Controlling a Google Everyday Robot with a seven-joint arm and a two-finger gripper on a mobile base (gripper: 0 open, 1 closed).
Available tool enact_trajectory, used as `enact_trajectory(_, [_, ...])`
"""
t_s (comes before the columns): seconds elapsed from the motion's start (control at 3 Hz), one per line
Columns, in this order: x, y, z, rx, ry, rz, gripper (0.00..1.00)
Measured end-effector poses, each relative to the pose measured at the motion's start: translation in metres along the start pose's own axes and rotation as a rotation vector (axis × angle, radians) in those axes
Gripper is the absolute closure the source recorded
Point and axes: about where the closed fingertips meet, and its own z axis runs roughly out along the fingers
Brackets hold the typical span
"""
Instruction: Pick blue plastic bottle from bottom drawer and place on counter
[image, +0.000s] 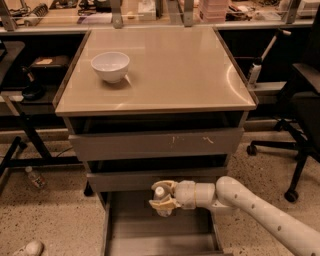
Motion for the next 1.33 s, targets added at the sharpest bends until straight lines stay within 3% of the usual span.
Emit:
enact_trajectory(0.33, [0.000,0.000,0.000,0.000,0.000,0.000,1.00])
enact_trajectory(0.67, [-0.022,0.005,-0.005,-0.002,0.001,-0.001,1.00])
enact_trajectory(1.33, [-0.108,0.009,-0.025,-0.005,0.013,-0.048,1.00])
